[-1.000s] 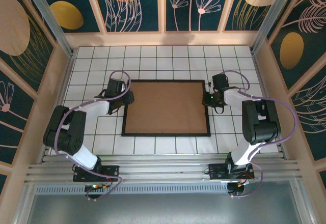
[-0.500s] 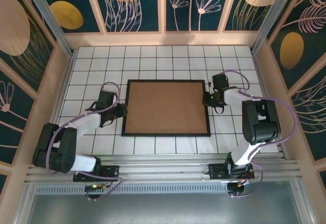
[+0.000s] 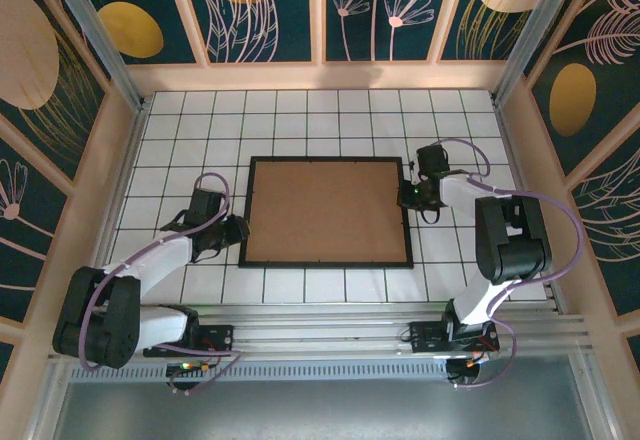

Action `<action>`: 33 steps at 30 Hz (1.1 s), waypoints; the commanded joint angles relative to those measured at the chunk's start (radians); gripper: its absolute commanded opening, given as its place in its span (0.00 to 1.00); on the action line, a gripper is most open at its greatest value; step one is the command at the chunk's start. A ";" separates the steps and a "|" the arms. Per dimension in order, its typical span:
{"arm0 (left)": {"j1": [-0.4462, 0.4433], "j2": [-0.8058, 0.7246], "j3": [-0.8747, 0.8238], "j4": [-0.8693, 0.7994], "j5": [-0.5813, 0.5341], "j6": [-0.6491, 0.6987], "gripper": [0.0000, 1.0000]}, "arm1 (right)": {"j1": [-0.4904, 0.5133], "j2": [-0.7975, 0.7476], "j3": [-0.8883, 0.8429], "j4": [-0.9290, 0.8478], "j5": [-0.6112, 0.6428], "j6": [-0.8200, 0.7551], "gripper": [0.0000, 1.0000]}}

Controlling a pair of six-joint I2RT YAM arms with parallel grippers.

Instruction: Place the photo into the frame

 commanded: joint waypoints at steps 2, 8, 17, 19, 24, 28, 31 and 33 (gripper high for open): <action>-0.012 0.017 -0.006 -0.039 0.005 -0.023 0.29 | 0.016 0.008 0.011 -0.005 -0.009 -0.007 0.18; -0.016 0.016 -0.005 -0.052 -0.027 -0.026 0.25 | 0.017 0.008 0.012 -0.006 -0.010 -0.008 0.18; -0.023 0.030 -0.006 -0.046 -0.008 -0.021 0.25 | 0.016 0.009 0.010 -0.005 -0.010 -0.008 0.18; -0.029 0.038 -0.006 -0.043 -0.001 -0.019 0.26 | 0.016 0.010 0.008 -0.005 -0.009 -0.008 0.18; -0.047 0.061 -0.008 -0.032 0.024 -0.016 0.27 | 0.016 0.009 0.006 -0.005 -0.010 -0.007 0.17; -0.055 0.087 -0.008 -0.013 0.043 -0.005 0.28 | 0.018 0.010 0.007 -0.003 -0.012 -0.007 0.18; -0.065 0.109 -0.006 0.003 0.058 0.004 0.30 | 0.019 0.011 0.006 -0.007 -0.014 -0.005 0.18; -0.073 0.122 -0.007 0.006 0.055 0.009 0.31 | 0.020 0.010 0.005 -0.006 -0.014 -0.004 0.18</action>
